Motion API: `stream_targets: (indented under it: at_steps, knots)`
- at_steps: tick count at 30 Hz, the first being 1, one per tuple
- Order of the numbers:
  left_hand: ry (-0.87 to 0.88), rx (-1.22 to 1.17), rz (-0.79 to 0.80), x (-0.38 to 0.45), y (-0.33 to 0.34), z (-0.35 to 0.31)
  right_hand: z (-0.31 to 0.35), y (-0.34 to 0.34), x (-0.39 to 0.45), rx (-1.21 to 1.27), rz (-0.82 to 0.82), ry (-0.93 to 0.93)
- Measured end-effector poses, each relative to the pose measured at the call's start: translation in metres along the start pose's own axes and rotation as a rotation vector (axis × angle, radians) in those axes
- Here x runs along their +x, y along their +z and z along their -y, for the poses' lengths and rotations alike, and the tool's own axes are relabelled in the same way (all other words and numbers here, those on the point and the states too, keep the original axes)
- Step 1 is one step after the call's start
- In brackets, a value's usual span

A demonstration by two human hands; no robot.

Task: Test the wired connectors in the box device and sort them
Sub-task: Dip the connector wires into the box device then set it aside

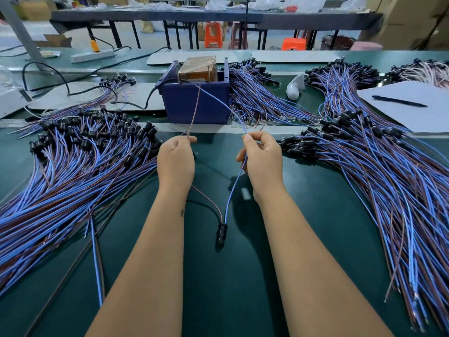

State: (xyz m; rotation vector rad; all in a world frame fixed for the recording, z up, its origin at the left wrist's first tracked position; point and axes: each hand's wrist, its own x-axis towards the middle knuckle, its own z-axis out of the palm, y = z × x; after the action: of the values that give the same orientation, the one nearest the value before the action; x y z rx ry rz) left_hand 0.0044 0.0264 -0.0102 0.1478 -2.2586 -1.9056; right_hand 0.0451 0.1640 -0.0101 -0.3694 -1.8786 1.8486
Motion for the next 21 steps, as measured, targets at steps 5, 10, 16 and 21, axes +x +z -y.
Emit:
stream_targets:
  at_steps: [5, 10, 16, 21]
  knots:
    - [0.015, 0.004, -0.041, 0.001, -0.002, 0.001, 0.001, -0.001, 0.000, 0.069, -0.020, 0.032]
    - [0.020, -0.008, -0.082, 0.005, -0.002, 0.003, 0.004, -0.004, 0.000, 0.118, -0.038, 0.059]
    - [0.029, -0.022, -0.102, 0.009, 0.000, 0.007, 0.005, -0.003, -0.001, 0.107, -0.037, 0.065]
    - [0.039, -0.021, -0.112, 0.011, 0.000, 0.009, 0.006, -0.003, -0.001, 0.111, -0.036, 0.070]
